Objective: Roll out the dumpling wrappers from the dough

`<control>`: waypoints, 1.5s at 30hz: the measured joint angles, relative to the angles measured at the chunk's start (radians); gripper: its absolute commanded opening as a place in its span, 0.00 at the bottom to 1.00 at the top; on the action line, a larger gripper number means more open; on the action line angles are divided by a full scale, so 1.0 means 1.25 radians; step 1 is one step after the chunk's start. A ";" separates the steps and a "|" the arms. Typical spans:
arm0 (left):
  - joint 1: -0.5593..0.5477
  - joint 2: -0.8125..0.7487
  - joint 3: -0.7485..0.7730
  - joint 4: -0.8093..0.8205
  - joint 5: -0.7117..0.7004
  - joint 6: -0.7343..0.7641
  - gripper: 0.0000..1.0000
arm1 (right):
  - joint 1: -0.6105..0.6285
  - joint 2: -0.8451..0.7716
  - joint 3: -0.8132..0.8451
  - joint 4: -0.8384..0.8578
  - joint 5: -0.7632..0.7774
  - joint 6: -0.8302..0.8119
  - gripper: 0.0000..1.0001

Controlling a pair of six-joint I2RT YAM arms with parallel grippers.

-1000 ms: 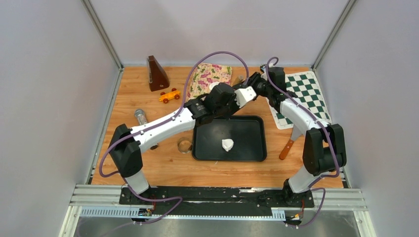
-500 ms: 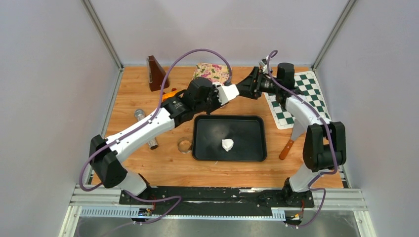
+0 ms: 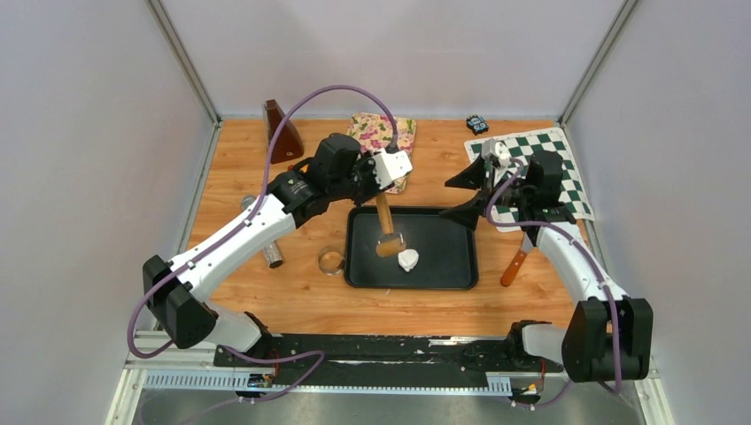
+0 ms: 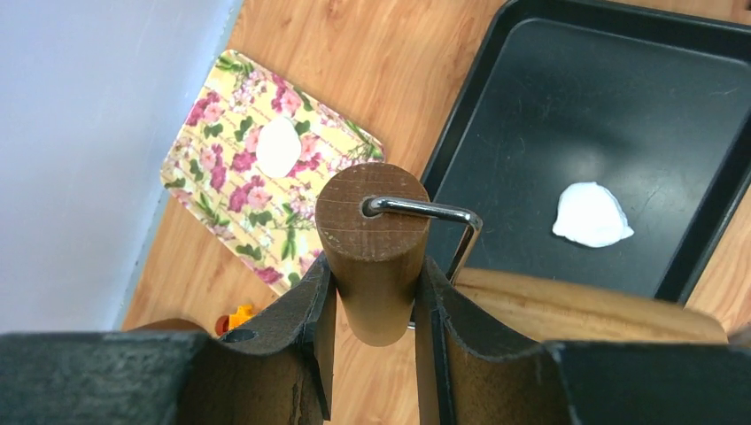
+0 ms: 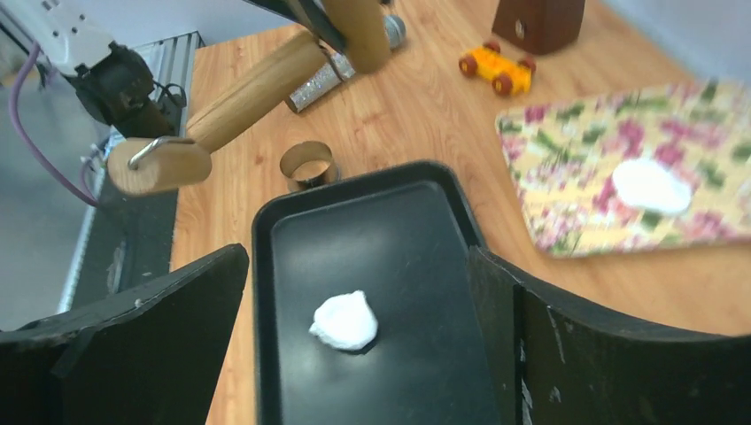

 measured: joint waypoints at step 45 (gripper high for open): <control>0.075 0.006 0.047 -0.041 0.428 -0.218 0.00 | 0.080 0.367 -0.038 1.162 -0.114 0.813 0.97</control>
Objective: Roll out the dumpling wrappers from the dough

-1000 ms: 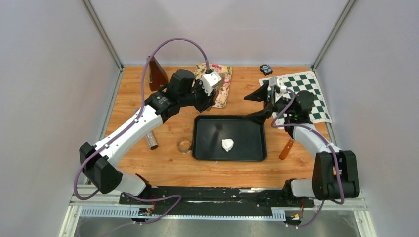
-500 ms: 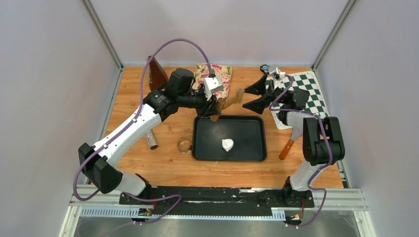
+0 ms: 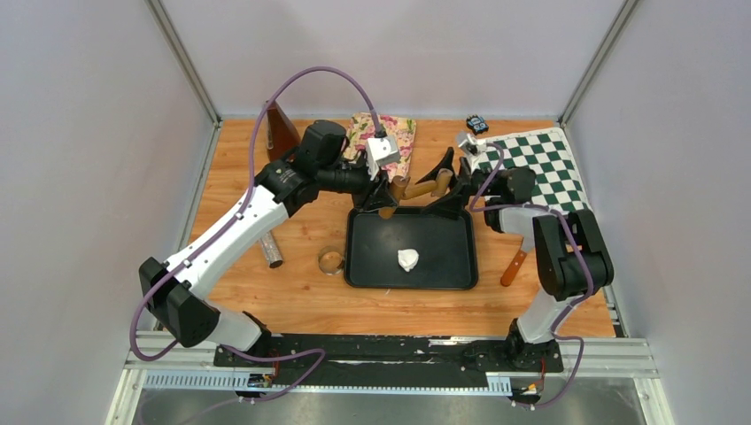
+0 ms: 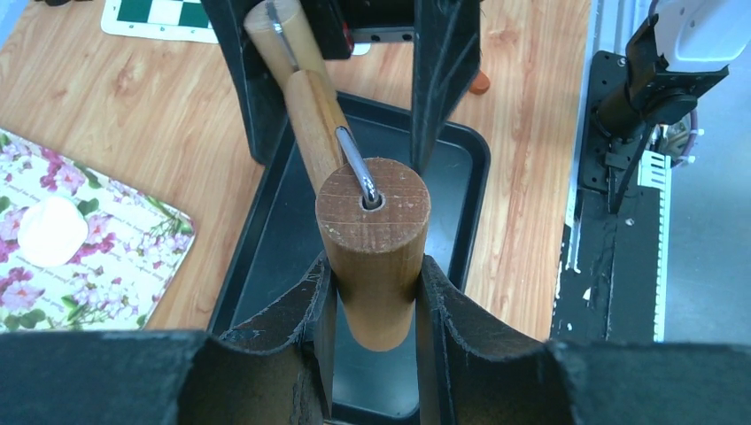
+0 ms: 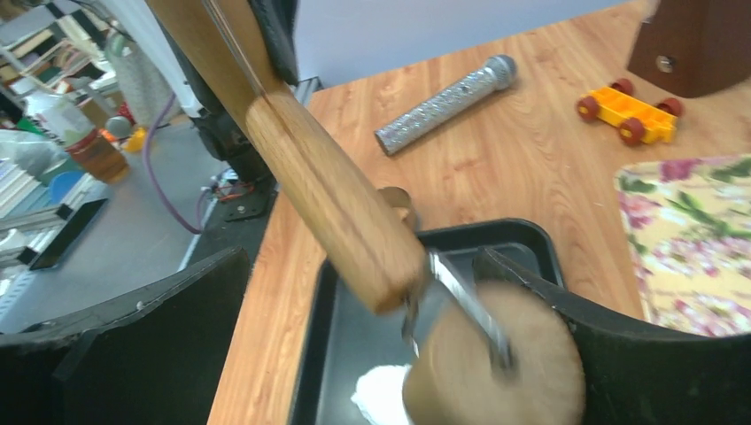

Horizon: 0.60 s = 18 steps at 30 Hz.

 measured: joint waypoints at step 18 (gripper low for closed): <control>0.054 -0.060 -0.032 0.058 -0.041 -0.039 0.00 | 0.058 -0.117 0.020 -0.005 0.060 0.143 0.47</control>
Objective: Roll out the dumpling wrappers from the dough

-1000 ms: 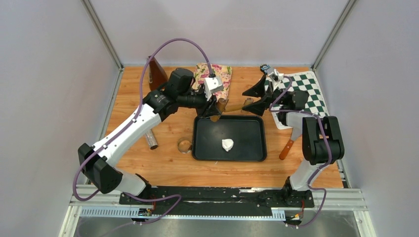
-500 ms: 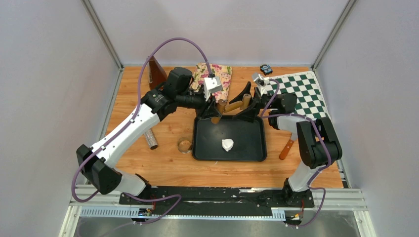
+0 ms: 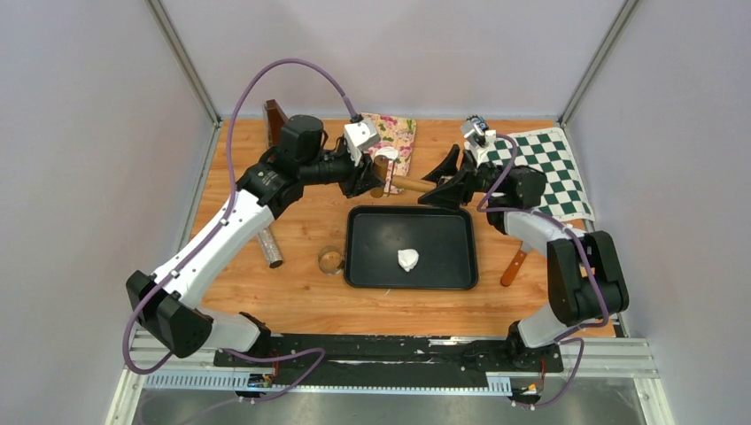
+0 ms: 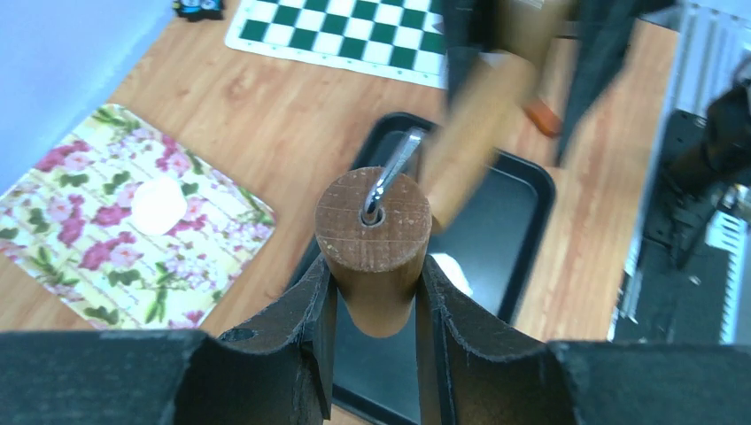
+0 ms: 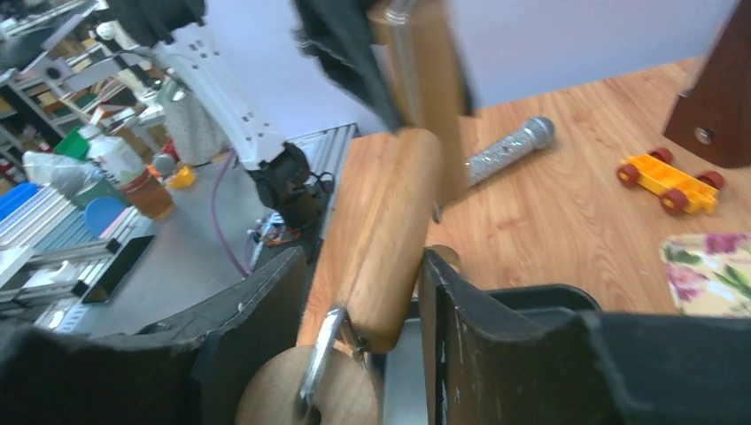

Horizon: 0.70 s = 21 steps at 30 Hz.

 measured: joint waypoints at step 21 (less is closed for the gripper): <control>0.009 0.016 -0.031 0.140 -0.100 -0.087 0.00 | 0.018 -0.047 -0.047 -0.020 0.142 -0.011 0.51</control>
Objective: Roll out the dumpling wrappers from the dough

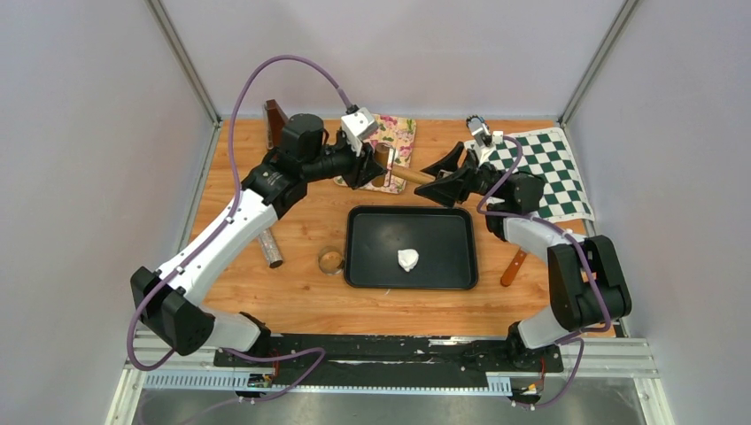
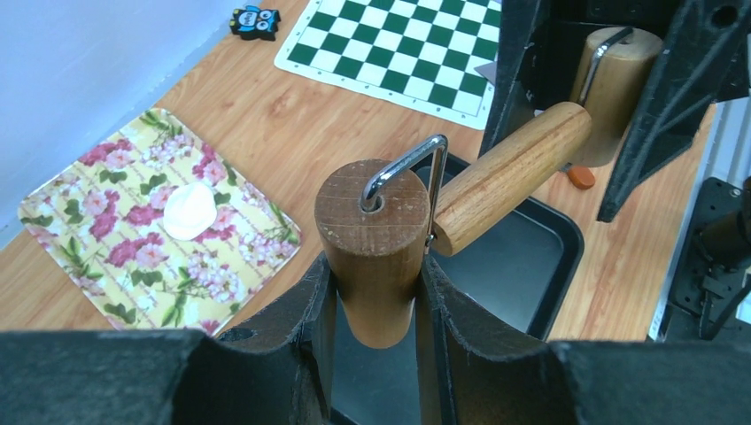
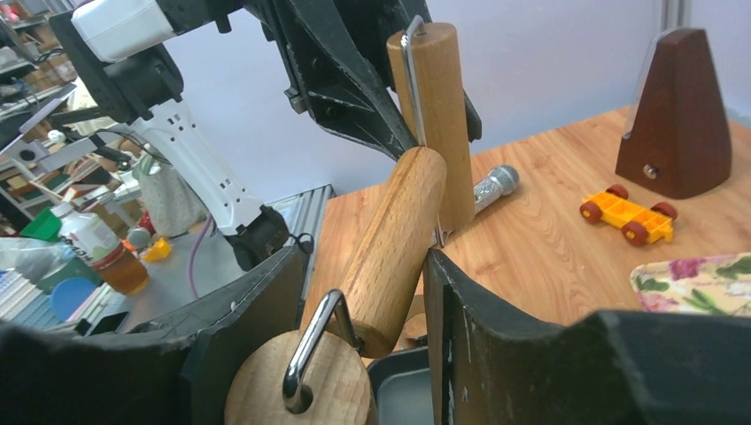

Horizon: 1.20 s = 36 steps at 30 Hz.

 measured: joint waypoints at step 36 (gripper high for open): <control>0.208 -0.022 -0.094 -0.031 0.019 0.064 1.00 | 0.042 0.005 0.570 -1.560 0.277 -1.018 0.00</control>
